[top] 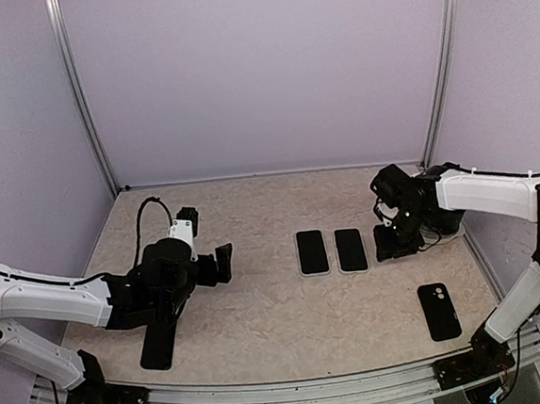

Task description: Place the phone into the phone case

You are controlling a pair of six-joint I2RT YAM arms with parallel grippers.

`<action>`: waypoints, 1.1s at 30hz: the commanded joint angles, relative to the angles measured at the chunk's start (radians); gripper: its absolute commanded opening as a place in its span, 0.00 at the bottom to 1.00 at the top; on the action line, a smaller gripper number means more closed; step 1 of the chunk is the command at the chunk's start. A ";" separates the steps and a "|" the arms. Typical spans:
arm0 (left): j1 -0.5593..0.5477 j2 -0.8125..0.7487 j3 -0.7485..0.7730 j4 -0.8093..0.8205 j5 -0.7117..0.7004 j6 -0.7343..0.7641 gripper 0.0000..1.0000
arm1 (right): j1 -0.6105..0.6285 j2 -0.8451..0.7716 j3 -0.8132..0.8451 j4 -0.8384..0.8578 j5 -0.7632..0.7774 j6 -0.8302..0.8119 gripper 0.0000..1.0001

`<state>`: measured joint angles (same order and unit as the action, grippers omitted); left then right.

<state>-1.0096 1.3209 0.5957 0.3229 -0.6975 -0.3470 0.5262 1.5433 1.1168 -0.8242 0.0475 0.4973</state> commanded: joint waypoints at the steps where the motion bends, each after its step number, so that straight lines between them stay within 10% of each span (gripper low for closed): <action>1: -0.020 -0.033 0.013 -0.025 -0.007 -0.027 0.99 | -0.010 0.046 -0.126 -0.191 0.085 0.114 0.43; 15: -0.044 -0.012 0.108 -0.050 0.028 0.067 0.99 | -0.047 -0.076 -0.380 -0.046 0.112 0.227 0.50; 23: -0.049 0.051 0.159 -0.112 0.007 0.051 0.99 | -0.042 -0.131 -0.479 0.151 -0.140 0.157 0.02; 33: -0.047 0.058 0.167 -0.344 -0.078 -0.142 0.99 | 0.138 -0.219 -0.319 0.218 -0.222 0.236 0.00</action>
<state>-1.0550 1.3663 0.7349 0.1226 -0.7212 -0.3676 0.5800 1.3396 0.7120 -0.7010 -0.1093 0.6746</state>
